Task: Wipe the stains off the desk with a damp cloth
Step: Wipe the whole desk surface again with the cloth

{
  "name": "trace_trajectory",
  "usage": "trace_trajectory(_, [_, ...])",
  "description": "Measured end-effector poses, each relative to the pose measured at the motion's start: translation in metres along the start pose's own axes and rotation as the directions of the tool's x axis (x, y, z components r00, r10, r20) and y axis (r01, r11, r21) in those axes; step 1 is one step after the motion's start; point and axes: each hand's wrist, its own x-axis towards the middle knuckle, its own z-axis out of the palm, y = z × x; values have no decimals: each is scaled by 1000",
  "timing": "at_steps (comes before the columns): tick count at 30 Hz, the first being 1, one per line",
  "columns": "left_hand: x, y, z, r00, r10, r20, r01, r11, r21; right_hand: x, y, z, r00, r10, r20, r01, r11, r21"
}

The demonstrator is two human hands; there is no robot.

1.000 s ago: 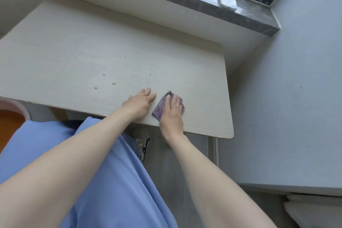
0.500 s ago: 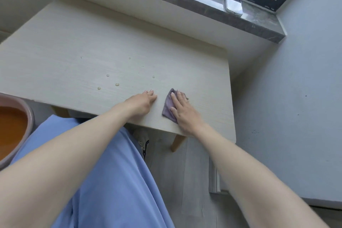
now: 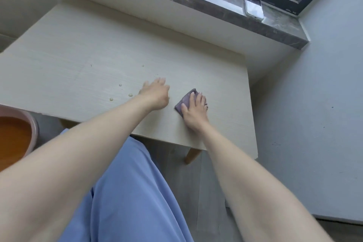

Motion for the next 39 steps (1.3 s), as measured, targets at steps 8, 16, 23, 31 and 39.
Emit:
trace_trajectory(8, [9,-38,32,994,-109,32,109,994,0,25,9,-10,999,29,21,-30,999,41])
trace_trajectory(16, [12,-41,36,994,-105,24,106,991,-77,47,-30,3,981,-185,50,189,979,-76])
trace_trajectory(23, [9,-41,29,992,-125,19,127,989,-76,40,-72,10,1000,8,1,-8,1000,-28])
trace_trajectory(31, [14,-42,28,991,-134,-10,134,991,7,36,-23,0,983,143,-117,-150,987,-57])
trace_trajectory(39, [9,-34,21,986,-165,35,164,986,26,23,6,-9,999,-42,-2,41,993,-111])
